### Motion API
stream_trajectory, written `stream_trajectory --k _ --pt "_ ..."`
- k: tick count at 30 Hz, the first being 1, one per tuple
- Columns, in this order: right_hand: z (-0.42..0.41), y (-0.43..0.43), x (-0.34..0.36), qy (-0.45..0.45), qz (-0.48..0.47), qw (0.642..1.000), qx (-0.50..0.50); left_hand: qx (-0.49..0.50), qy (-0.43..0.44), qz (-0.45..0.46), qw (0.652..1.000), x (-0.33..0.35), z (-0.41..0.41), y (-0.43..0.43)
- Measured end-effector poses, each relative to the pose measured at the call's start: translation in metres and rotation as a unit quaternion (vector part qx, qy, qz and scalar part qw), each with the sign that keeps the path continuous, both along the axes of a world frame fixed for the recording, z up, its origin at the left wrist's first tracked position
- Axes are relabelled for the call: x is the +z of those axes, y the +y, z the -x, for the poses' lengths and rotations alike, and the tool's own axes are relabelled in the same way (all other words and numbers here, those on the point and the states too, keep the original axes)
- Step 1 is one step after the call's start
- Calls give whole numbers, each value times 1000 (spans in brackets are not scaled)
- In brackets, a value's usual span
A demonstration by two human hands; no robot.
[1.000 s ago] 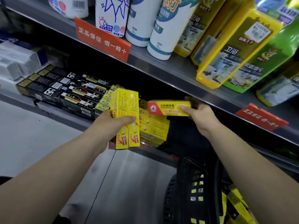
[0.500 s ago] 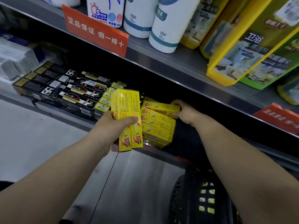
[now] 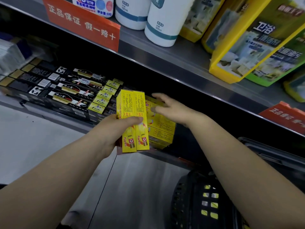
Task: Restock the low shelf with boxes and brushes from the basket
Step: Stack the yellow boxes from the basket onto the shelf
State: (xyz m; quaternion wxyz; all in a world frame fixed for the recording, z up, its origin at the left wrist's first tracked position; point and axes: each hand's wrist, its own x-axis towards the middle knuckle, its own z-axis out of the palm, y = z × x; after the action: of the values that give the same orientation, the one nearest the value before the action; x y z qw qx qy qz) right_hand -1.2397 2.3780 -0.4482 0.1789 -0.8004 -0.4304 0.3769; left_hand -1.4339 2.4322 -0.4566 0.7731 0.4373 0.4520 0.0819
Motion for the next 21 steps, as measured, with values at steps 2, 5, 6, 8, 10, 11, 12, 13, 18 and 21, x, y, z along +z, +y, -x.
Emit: stream_trajectory --k 2,5,6,8,10,11,12,13,18,21 --pt "22 0 15 200 -46 977 -50 -23 -21 6 999 2 0 -1" --pt "36 -8 24 334 -52 937 -82 -52 -47 -1 998 5 1 -3" --pt "35 -9 26 342 -59 934 -91 -52 -52 -2 997 6 1 -4" --pt "27 -10 29 322 -73 935 -126 -29 -48 -9 998 7 1 -5" --pt "13 -9 27 284 -100 926 -228 16 -26 -26 999 6 1 -2" --pt "4 -9 24 267 -120 907 -302 38 -16 -32 999 5 1 0" --pt "-5 -9 20 253 -145 882 -372 53 -8 -35 998 5 2 1" --pt "-14 -9 17 241 -173 857 -421 59 -2 -39 997 4 1 2" --pt "-44 -1 -4 171 -208 861 -432 31 -1 -50 998 4 1 -1" --pt "-55 7 -18 117 -178 884 -417 24 0 -55 998 2 0 -1"
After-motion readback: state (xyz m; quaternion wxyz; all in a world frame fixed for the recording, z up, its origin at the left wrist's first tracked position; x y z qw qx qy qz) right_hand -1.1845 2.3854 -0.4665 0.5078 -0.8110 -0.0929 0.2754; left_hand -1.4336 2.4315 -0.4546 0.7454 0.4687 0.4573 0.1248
